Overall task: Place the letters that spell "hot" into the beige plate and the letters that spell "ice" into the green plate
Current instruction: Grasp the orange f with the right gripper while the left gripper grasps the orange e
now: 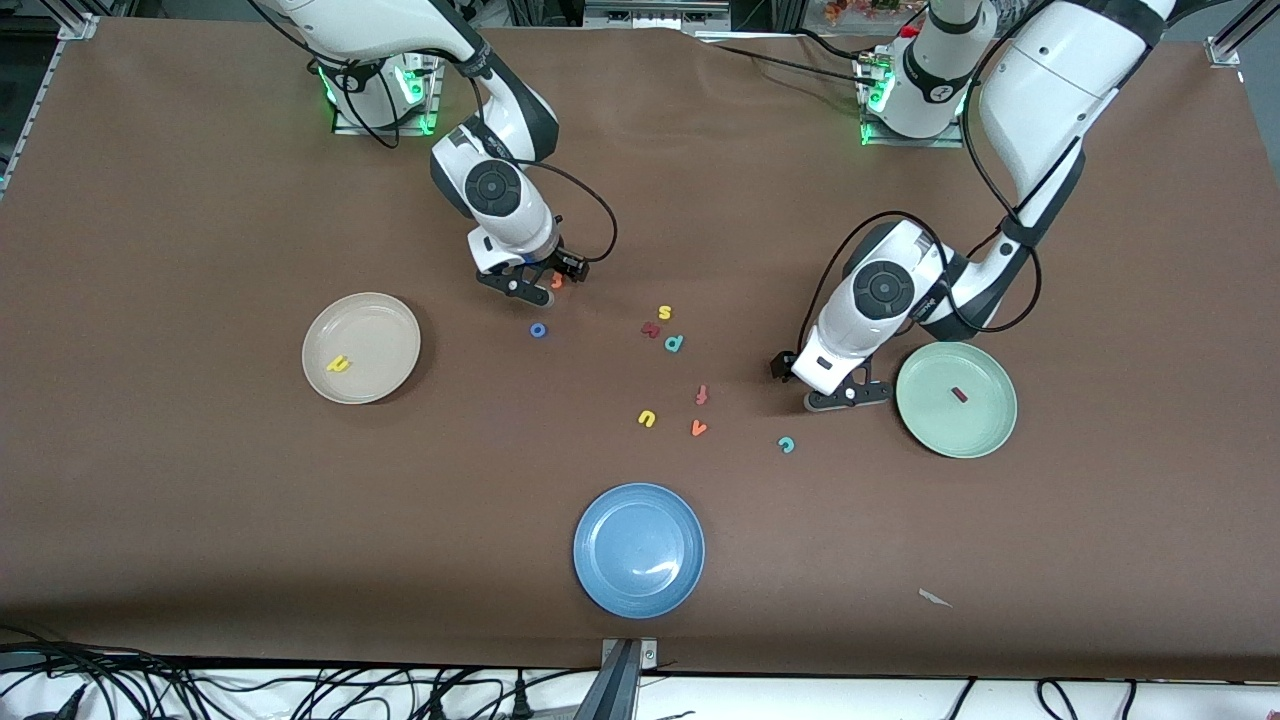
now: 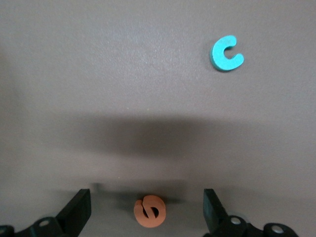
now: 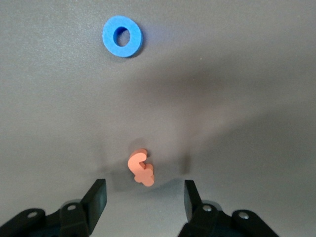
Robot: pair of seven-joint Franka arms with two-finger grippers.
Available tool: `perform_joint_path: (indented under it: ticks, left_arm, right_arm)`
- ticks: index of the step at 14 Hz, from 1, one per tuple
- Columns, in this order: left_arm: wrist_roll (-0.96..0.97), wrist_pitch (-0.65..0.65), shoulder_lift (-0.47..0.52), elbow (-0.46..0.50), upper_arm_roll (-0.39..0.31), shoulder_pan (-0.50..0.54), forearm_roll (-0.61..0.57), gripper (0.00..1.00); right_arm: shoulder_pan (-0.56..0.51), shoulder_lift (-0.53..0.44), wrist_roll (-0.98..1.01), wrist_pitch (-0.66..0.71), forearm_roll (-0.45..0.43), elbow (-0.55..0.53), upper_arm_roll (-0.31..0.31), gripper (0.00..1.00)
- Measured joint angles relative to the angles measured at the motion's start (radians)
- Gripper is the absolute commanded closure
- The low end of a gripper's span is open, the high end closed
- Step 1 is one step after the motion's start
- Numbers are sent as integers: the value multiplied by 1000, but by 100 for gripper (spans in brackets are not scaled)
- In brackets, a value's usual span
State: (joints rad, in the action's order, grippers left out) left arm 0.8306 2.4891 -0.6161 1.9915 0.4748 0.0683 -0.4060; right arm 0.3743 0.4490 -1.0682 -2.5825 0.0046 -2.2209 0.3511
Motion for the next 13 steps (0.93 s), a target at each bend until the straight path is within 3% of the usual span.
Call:
perform_joint_path:
  ticks: [6, 11, 13]
  left_arm:
    - [53, 2, -11, 2, 0, -30, -4, 35]
    - [54, 2, -11, 1, -4, -29, -4, 43]
    - [54, 2, -10, 1, -4, -28, -4, 48]
  right_arm:
    - [0, 2, 0, -12, -10, -1, -4, 35]
    - [0, 4, 0, -17, -32, -3, -14, 35]
    - [1, 7, 0, -17, -36, -3, -14, 39]
